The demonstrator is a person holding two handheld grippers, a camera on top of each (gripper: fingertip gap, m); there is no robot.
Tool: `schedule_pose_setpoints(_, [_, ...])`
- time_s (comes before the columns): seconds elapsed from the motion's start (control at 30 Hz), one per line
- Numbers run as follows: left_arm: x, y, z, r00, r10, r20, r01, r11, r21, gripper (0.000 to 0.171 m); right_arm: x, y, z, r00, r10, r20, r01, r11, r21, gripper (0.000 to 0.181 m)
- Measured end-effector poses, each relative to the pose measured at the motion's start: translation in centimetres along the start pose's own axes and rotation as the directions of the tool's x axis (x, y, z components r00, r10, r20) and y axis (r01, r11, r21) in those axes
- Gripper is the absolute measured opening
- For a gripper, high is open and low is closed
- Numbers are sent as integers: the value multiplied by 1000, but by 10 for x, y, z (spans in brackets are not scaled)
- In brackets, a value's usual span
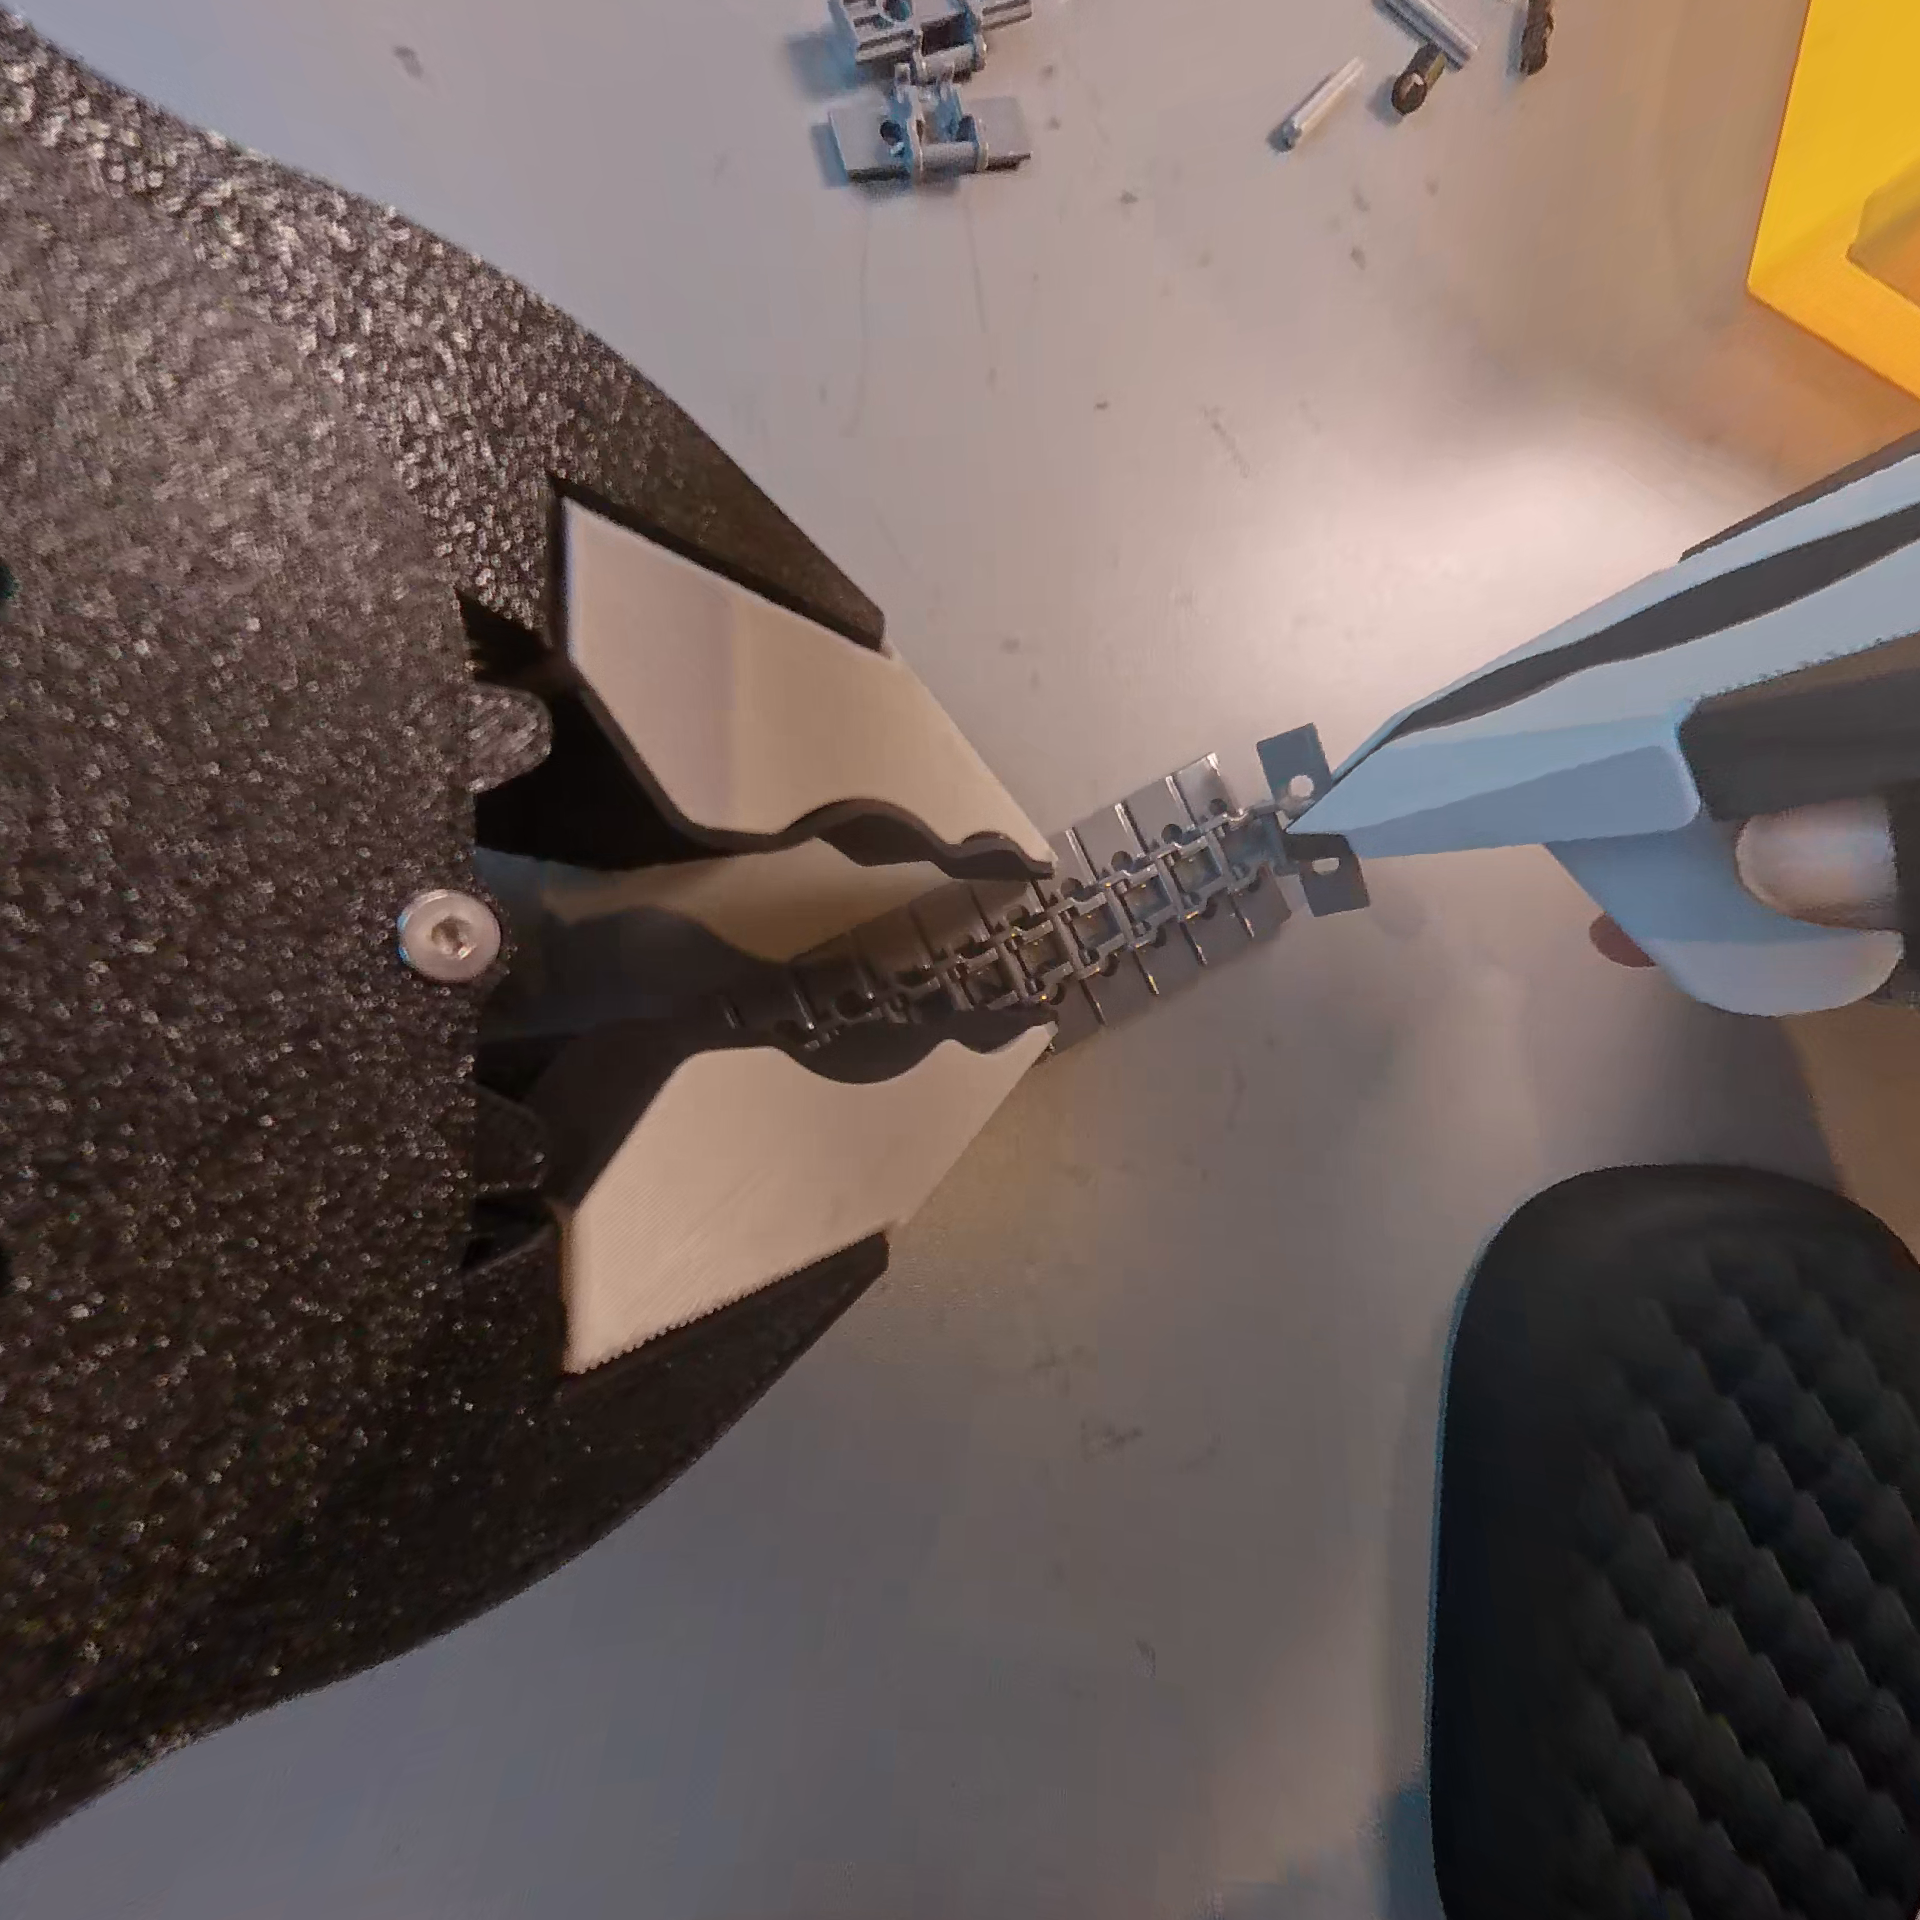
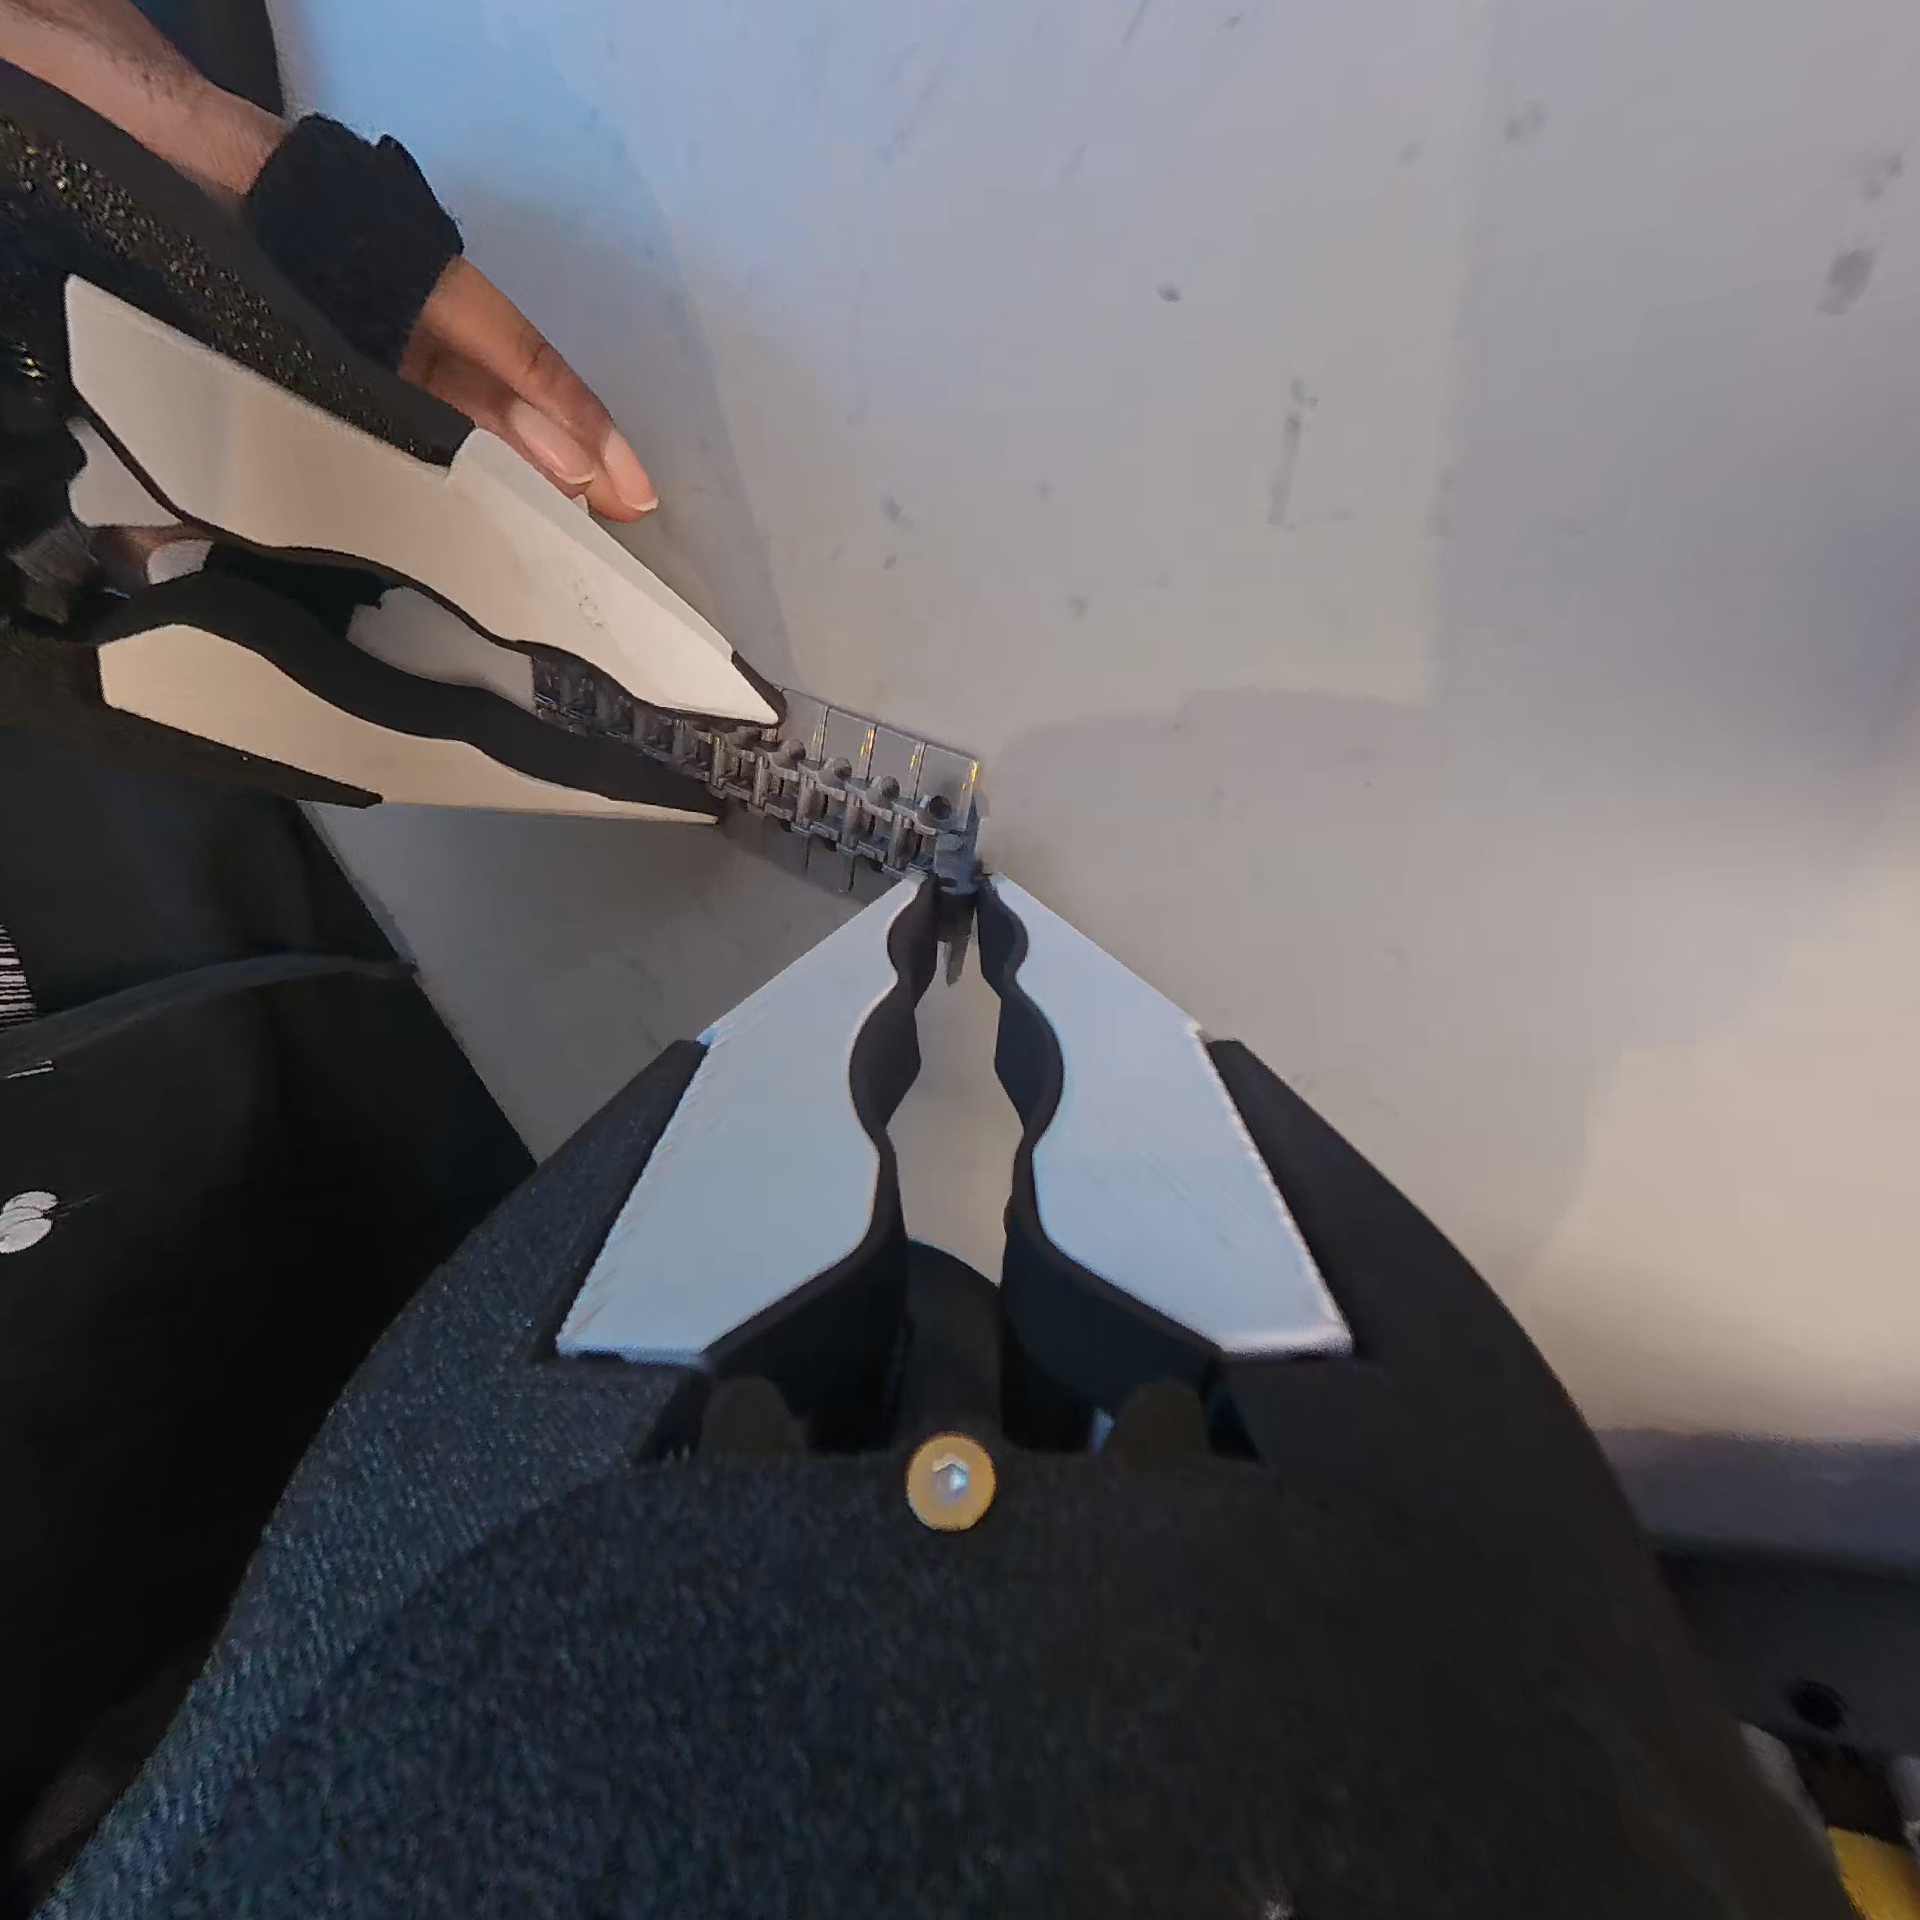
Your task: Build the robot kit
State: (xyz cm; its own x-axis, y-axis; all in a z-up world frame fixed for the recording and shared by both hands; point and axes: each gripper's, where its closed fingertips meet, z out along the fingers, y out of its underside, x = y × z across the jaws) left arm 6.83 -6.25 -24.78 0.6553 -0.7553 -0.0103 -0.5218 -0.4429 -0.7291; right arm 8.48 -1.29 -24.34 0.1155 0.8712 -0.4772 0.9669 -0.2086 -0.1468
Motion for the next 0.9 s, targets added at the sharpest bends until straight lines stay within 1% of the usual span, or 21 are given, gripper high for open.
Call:
schedule_pose_setpoints(0.17, [0,0,0,1000,2,1,-2,1000,2,23,0,-1,0,998,53,18,-54,998,21,6])
schedule_pose_setpoints(0.3, [0,0,0,1000,3,1,-3,1000,3,23,0,-2,0,998,65,21,-65,997,30,6])
schedule_pose_setpoints(0.43, [0,0,0,1000,2,0,-2,1000,3,23,1,-1,1,999,40,-4,-40,999,6,6])
schedule_pose_setpoints(0.7, [1,0,0,1000,6,3,-6,1000,2,21,4,1,2,992,-71,-105,64,996,-68,7])
schedule_pose_setpoints(0.9, [3,1,0,1000,15,-3,-15,1000,0,20,3,2,5,986,-97,-132,84,991,-100,7])
